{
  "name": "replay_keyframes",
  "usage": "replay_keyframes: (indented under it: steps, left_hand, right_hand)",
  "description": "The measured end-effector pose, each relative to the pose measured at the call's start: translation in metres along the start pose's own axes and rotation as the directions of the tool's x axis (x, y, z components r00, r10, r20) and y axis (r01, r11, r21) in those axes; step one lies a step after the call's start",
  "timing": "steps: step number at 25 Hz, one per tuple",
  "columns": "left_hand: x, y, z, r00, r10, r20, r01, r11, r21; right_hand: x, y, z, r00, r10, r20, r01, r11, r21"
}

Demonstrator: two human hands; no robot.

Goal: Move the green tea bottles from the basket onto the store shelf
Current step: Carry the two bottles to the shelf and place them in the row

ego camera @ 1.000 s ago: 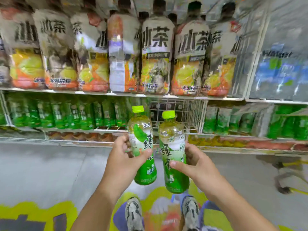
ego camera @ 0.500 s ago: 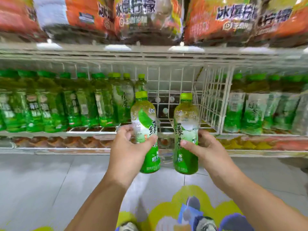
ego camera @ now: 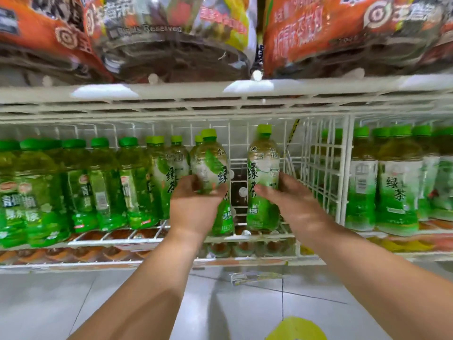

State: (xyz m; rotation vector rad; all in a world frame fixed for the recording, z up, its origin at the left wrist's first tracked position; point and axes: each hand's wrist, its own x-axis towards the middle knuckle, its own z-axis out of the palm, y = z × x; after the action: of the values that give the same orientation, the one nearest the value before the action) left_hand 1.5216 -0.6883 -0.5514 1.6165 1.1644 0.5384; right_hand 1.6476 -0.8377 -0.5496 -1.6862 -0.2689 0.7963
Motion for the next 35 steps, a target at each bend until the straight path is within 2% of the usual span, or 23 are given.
replay_keyframes:
  steps: [3, 7, 15, 18, 20, 23, 25, 30, 35]
  left_hand:
    - [0.021, -0.003, 0.013, 0.999, 0.023, 0.047, -0.028, 0.994, 0.102]
    - [0.045, -0.003, 0.035, 1.000, 0.021, 0.019, -0.025, 0.965, 0.261]
    - [0.072, -0.025, 0.055, 0.997, 0.063, 0.047, -0.075, 0.934, 0.348]
    - [0.074, -0.026, 0.063, 0.992, 0.102, 0.068, -0.119, 0.937, 0.330]
    - [0.072, -0.026, 0.068, 0.998, 0.057, 0.023, -0.062, 0.921, 0.384]
    - [0.070, -0.028, 0.073, 0.999, -0.032, -0.013, 0.034, 0.846, 0.532]
    - [0.074, -0.032, 0.075, 0.999, -0.052, 0.015, 0.036, 0.849, 0.528]
    - [0.074, -0.031, 0.079, 0.994, -0.107, 0.019, 0.087, 0.890, 0.448]
    - [0.074, -0.036, 0.063, 0.995, -0.048, 0.086, 0.006, 0.902, 0.432]
  right_hand:
    - [0.025, 0.009, 0.000, 0.999, 0.043, 0.001, -0.043, 0.998, -0.045]
    - [0.054, 0.022, 0.016, 0.999, 0.005, -0.036, -0.005, 1.000, 0.002]
    - [0.099, 0.050, 0.036, 0.993, 0.025, -0.113, -0.024, 1.000, 0.013]
    - [0.111, 0.059, 0.043, 0.988, 0.027, -0.153, -0.034, 0.999, -0.041]
    - [0.114, 0.061, 0.046, 0.979, 0.050, -0.197, -0.074, 0.991, -0.114]
    - [0.123, 0.060, 0.040, 0.980, 0.021, -0.200, -0.076, 0.960, -0.269]
    - [0.125, 0.059, 0.037, 0.984, 0.012, -0.178, -0.075, 0.935, -0.348]
    - [0.122, 0.056, 0.033, 0.987, 0.036, -0.158, -0.094, 0.921, -0.377]
    - [0.118, 0.051, 0.033, 0.991, 0.071, -0.118, -0.113, 0.909, -0.402]
